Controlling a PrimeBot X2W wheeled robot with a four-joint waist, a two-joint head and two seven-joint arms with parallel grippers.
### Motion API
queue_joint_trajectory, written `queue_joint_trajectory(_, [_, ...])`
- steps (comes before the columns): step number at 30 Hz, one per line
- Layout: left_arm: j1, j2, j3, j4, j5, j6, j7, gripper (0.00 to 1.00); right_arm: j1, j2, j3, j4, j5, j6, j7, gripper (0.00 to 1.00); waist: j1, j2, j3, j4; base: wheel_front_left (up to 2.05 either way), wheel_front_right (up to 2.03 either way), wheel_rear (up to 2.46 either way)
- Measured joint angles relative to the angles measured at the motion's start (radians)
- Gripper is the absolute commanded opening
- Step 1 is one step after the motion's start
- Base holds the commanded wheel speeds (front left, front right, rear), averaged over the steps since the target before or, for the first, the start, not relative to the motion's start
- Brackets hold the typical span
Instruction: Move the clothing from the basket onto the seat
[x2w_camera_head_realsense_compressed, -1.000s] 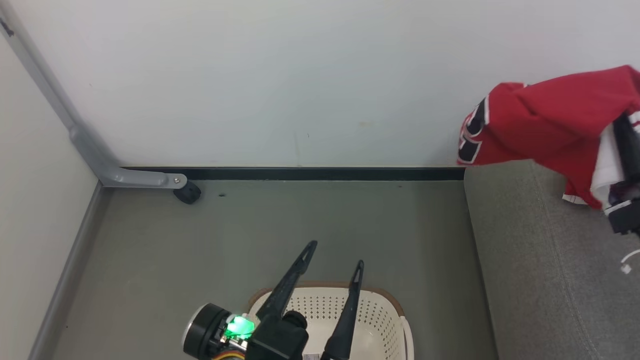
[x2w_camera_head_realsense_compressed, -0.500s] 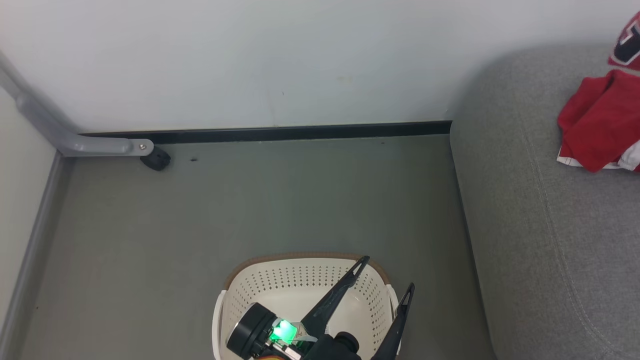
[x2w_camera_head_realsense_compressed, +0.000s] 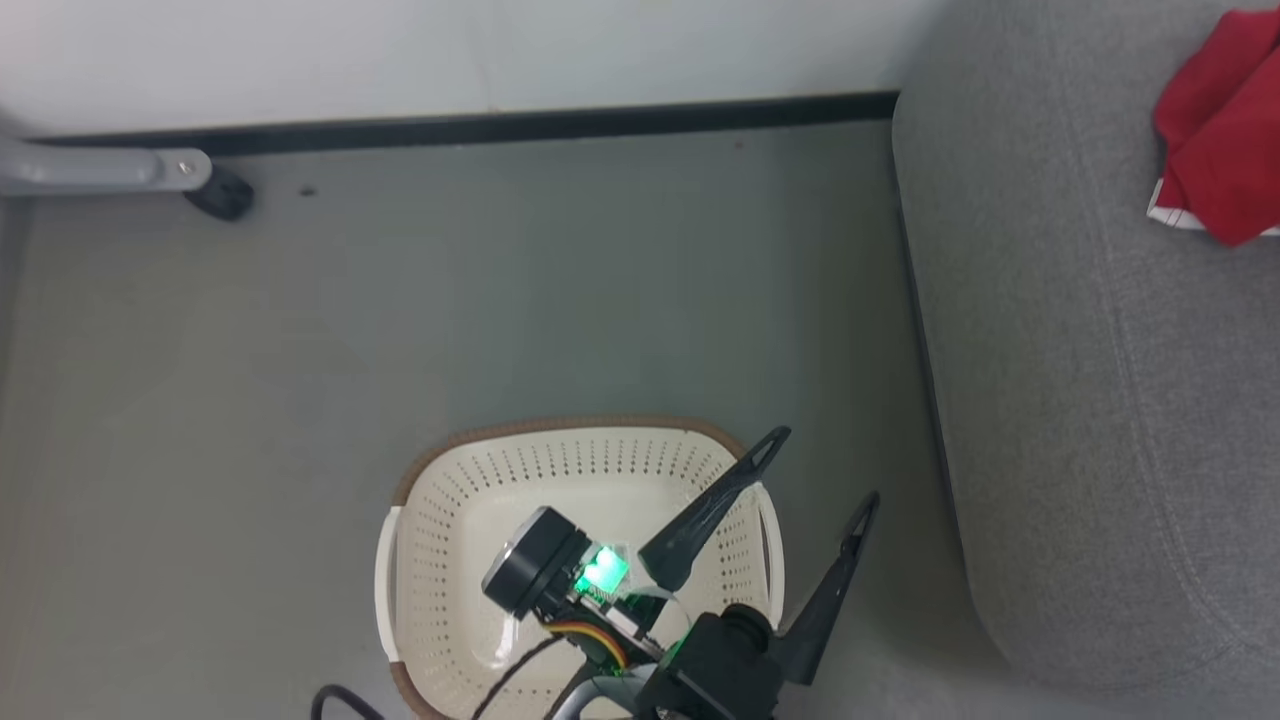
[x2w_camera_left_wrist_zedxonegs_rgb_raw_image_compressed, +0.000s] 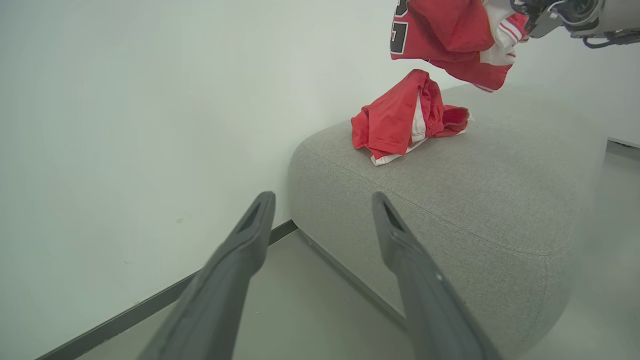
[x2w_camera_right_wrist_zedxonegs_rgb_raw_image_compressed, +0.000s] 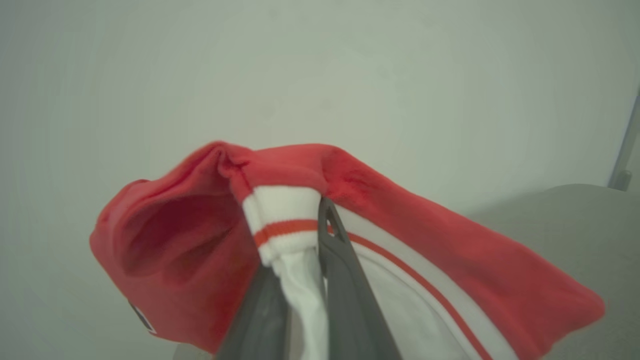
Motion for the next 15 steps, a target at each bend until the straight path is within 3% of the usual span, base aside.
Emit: queue_joint_trajectory(15, [-0.159,0.000,-0.058,0.087,0.002,0.000,-0.042,1.00,-0.092,-0.032,0.077,0.151,0.127,0.000,0.000,0.00,0.0000,0.0000,0.197,-0.032,0.00,0.00,0.00])
